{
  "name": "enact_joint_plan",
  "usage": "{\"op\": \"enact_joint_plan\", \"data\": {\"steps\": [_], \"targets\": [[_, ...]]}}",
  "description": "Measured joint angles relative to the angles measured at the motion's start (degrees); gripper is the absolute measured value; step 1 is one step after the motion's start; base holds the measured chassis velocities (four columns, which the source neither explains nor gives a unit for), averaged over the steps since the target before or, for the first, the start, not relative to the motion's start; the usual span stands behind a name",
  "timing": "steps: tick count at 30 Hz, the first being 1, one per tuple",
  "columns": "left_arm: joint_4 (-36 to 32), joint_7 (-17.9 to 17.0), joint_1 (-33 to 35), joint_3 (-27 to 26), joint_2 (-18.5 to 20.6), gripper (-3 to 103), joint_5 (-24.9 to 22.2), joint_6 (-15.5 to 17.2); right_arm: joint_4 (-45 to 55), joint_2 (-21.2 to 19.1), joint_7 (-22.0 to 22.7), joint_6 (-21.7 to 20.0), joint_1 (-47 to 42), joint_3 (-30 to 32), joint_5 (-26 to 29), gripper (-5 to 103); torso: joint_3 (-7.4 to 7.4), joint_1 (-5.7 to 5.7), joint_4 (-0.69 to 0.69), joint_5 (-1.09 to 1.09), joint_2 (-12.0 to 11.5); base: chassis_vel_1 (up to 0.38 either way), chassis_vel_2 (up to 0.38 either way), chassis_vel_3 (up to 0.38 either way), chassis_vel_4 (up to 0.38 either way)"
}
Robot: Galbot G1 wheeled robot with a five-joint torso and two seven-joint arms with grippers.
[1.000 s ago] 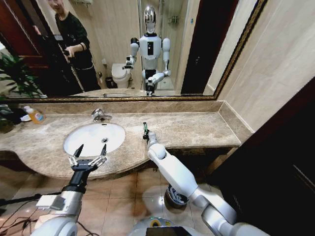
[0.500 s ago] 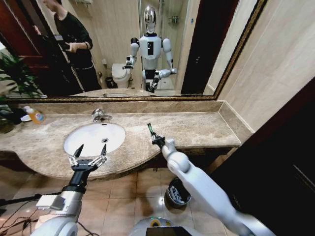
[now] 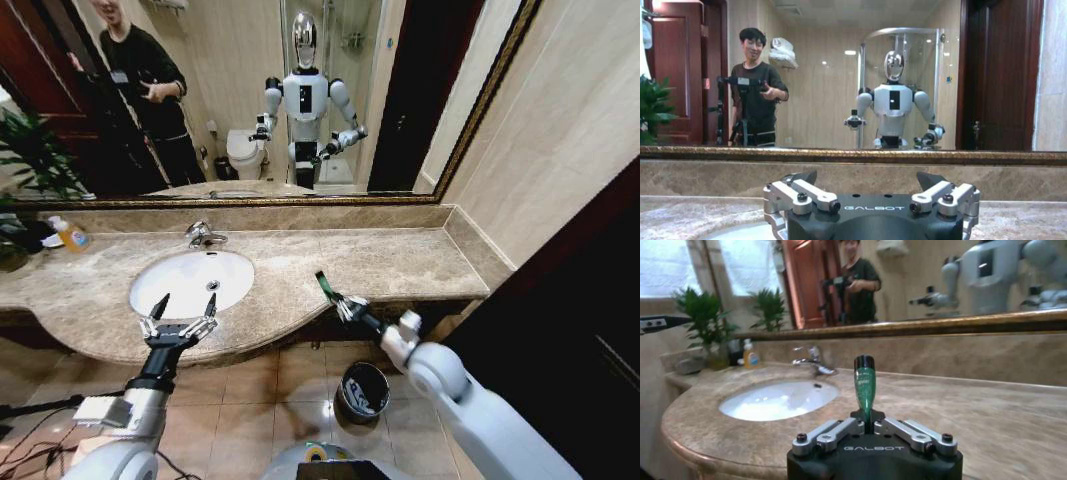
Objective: Pick up the trash from the sink and place it in the trash bin.
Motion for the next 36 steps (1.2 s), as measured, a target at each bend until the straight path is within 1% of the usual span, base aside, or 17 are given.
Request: {"op": "enact_joint_plan", "data": {"steps": [3, 4, 6, 8, 10, 11, 13, 15, 16, 19, 21, 22, 25, 27, 28, 30, 36], "targets": [[0.0, 0.01, 0.0, 0.01, 0.0, 100, 0.0, 0.0, -1.63, 3.3, -6.05, 4.19, -7.17, 6.49, -2.26, 2, 0.0, 0.0, 0.0, -0.01, 0.0, 0.0, 0.0, 0.0, 0.0], [0.0, 0.01, 0.0, 0.01, 0.0, 100, 0.0, 0.0, -1.63, 3.3, -6.05, 4.19, -7.17, 6.49, -2.26, 2, 0.0, 0.0, 0.0, -0.01, 0.0, 0.0, 0.0, 0.0, 0.0], [0.0, 0.01, 0.0, 0.01, -0.01, 100, 0.0, 0.0, -5.06, 5.34, -9.66, 9.01, -10.87, 9.03, -5.45, 2, 0.0, 0.0, -0.02, -0.01, 0.0, 0.0, 0.0, 0.0, 0.0], [0.0, 0.01, 0.0, 0.01, -0.01, 100, 0.0, 0.0, -8.51, 6.78, -12.16, 11.94, -12.43, 9.87, -7.82, 2, 0.0, 0.0, -0.01, -0.01, 0.0, 0.0, 0.0, 0.0, 0.0], [0.0, 0.01, 0.0, 0.0, 0.0, 100, 0.0, 0.0, -10.21, 7.39, -12.85, 13.02, -12.74, 9.97, -8.93, 2, 0.0, 0.0, -0.02, 0.0, 0.0, 0.0, 0.0, 0.0, 0.0], [0.0, 0.01, 0.0, 0.0, 0.0, 100, 0.0, 0.0, -14.75, 8.9, -13.54, 15.07, -12.6, 9.87, -11.7, 2, 0.0, 0.0, 0.0, -0.02, 0.0, 0.0, 0.0, 0.0, 0.0], [0.01, 0.01, 0.0, 0.01, 0.0, 100, 0.0, 0.0, -17.06, 9.57, -13.58, 15.73, -12.29, 9.62, -12.96, 2, 0.0, 0.0, 0.0, -0.01, 0.0, 0.0, 0.0, 0.0, 0.0], [0.0, 0.01, 0.0, 0.0, 0.0, 100, 0.0, 0.0, -25.45, 11.96, -12.8, 18.01, -10.05, 8.72, -17.35, 2, 0.0, 0.0, 0.0, -0.01, 0.0, 0.0, 0.0, 0.0, 0.0], [0.0, 0.01, 0.0, 0.0, 0.0, 100, 0.0, 0.0, -25.45, 11.96, -12.8, 18.01, -10.05, 8.72, -17.35, 2, 0.0, 0.0, 0.0, -0.01, 0.0, 0.0, 0.0, 0.0, 0.0], [0.0, 0.01, 0.0, 0.01, 0.0, 100, 0.0, 0.0, -37.1, 15.02, -8.77, 20.25, -5.54, 7.59, -23.2, 2, 0.01, 0.0, 0.0, -0.02, 0.0, 0.0, 0.0, 0.0, 0.0], [0.0, 0.01, 0.0, 0.0, 0.0, 100, 0.0, 0.0, -40.06, 15.81, -7.66, 20.85, -4.33, 7.39, -24.42, 2, 0.01, 0.0, 0.0, -0.01, 0.0, 0.0, 0.0, 0.0, 0.0], [0.0, 0.01, 0.0, 0.01, 0.0, 100, 0.0, 0.0, -46.19, 17.48, -5.29, 21.94, -1.64, 7.1, -26.62, 2, 0.01, 0.01, 0.0, -0.02, 0.0, 0.0, 0.0, 0.0, 0.0], [0.0, 0.01, 0.0, 0.0, 0.0, 100, 0.0, 0.0, -50.46, 18.58, -3.0, 22.66, 0.37, 6.57, -27.9, 2, 0.01, 0.01, 0.0, -0.02, 0.0, 0.0, 0.0, 0.0, 0.0], [0.0, 0.01, 0.0, 0.01, -0.01, 100, 0.0, 0.0, -55.89, 19.43, -0.12, 23.21, 3.08, 4.98, -28.62, 2, 0.01, 0.01, 0.0, -0.03, 0.0, 0.0, 0.0, 0.0, 0.0], [0.0, 0.01, 0.0, 0.01, -0.01, 100, 0.0, 0.0, -55.89, 19.43, -0.12, 23.21, 3.08, 4.98, -28.62, 2, 0.01, 0.01, 0.0, -0.03, 0.0, 0.0, 0.0, 0.0, 0.0], [0.0, 0.01, 0.0, 0.0, 0.0, 100, 0.0, 0.0, -61.27, 19.89, 2.17, 24.13, 5.91, 3.38, -28.96, 2, 0.01, 0.01, 0.0, -0.04, 0.0, 0.0, 0.0, 0.0, 0.0], [0.0, 0.01, 0.0, 0.0, -0.01, 100, 0.0, 0.0, -68.27, 22.73, 5.05, 24.97, 9.54, 3.27, -31.58, 2, 0.01, 0.01, 0.0, -0.01, 0.0, 0.0, 0.0, 0.0, 0.0]]}}
